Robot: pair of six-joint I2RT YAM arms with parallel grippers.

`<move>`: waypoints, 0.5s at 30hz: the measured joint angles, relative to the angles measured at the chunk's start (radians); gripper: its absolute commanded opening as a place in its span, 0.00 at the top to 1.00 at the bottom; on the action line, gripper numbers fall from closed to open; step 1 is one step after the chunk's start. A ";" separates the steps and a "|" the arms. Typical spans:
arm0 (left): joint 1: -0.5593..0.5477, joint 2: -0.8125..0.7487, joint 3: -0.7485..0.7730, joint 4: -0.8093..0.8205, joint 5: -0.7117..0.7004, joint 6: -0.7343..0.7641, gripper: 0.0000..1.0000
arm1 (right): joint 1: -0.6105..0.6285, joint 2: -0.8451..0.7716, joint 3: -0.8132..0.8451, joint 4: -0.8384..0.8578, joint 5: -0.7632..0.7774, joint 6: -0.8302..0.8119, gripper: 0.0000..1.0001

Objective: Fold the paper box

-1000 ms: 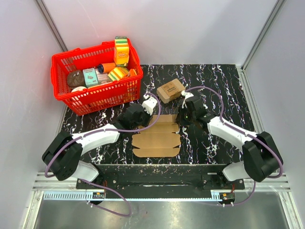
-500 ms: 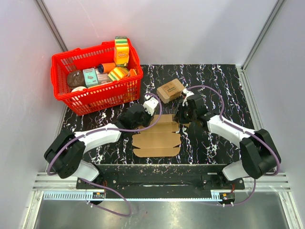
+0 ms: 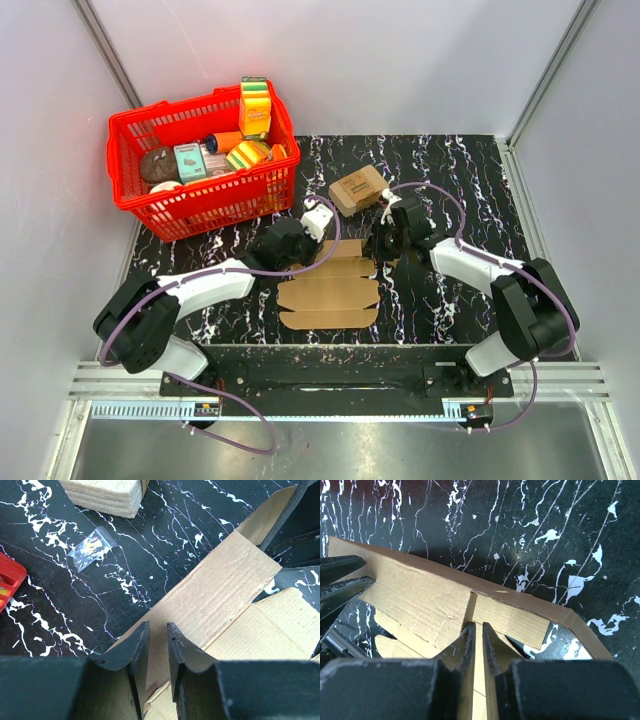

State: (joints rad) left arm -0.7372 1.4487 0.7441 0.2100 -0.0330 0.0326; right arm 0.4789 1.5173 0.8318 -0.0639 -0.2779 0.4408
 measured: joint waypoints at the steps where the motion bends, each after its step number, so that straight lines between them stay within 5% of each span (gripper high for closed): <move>1: 0.000 0.000 0.000 0.000 0.000 0.000 0.75 | -0.002 0.005 0.000 0.005 -0.008 0.003 0.85; 8: 0.000 0.007 0.003 0.005 0.000 0.000 0.75 | -0.031 0.018 -0.005 0.044 -0.069 0.024 0.83; 15: 0.000 0.008 0.006 0.005 0.001 0.000 0.75 | -0.055 0.005 -0.017 0.013 -0.038 0.039 0.71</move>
State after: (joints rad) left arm -0.7372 1.4563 0.7498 0.2153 -0.0322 0.0326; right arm 0.4240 1.5219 0.8146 -0.0509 -0.3161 0.4797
